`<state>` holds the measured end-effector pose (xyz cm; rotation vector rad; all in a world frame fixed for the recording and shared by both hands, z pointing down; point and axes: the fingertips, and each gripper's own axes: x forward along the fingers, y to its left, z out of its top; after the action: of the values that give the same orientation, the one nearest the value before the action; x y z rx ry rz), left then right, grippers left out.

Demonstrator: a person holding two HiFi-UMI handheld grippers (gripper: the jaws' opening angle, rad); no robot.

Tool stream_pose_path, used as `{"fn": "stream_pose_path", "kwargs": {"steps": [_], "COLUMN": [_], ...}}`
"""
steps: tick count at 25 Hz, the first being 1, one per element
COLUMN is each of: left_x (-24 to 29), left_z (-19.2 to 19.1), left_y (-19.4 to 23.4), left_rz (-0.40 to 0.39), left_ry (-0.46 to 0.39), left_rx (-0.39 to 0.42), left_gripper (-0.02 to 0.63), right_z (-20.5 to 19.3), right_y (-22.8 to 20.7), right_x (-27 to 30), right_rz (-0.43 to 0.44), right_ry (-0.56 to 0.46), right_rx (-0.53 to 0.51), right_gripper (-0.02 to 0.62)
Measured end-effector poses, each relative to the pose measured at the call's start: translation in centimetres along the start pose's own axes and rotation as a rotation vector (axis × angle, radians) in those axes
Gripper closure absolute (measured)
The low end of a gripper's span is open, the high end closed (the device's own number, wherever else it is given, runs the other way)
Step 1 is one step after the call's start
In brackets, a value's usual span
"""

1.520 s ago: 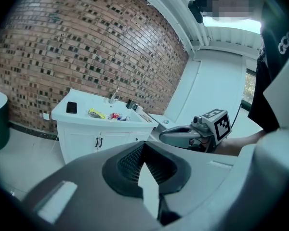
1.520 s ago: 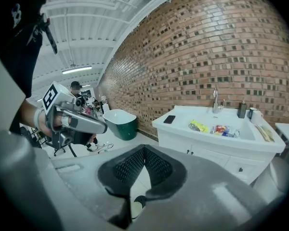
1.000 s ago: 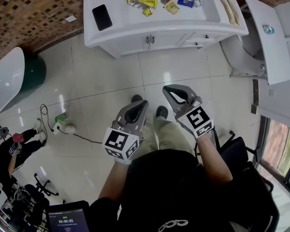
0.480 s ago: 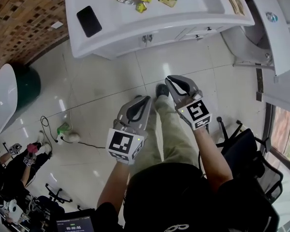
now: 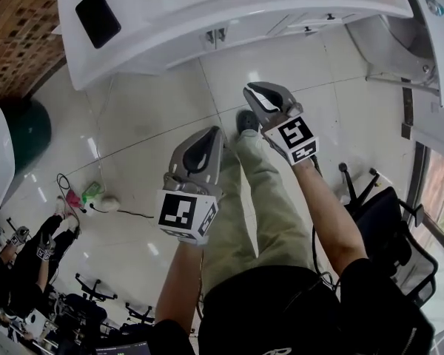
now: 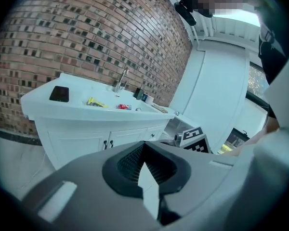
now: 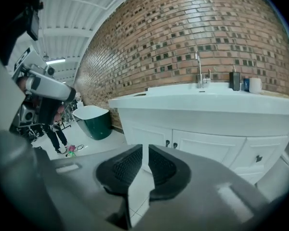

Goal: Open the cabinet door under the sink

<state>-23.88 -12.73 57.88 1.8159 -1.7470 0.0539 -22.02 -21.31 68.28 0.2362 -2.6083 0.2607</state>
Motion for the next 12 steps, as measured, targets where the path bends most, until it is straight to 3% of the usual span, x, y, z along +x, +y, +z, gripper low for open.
{"fn": "stream_pose_path", "kwargs": {"steps": [12], "left_x": [1.5], "left_z": [-1.2], "left_y": [2.2], "left_rz": [0.023], "left_ry": [0.029], "left_rx": [-0.007], "left_gripper": [0.591], "right_z": [-5.2], "right_y": [-4.8], "right_x": [7.7], "right_rz": [-0.048], "right_ry": [0.088], "right_rx": [0.013], "right_gripper": [0.535]}}
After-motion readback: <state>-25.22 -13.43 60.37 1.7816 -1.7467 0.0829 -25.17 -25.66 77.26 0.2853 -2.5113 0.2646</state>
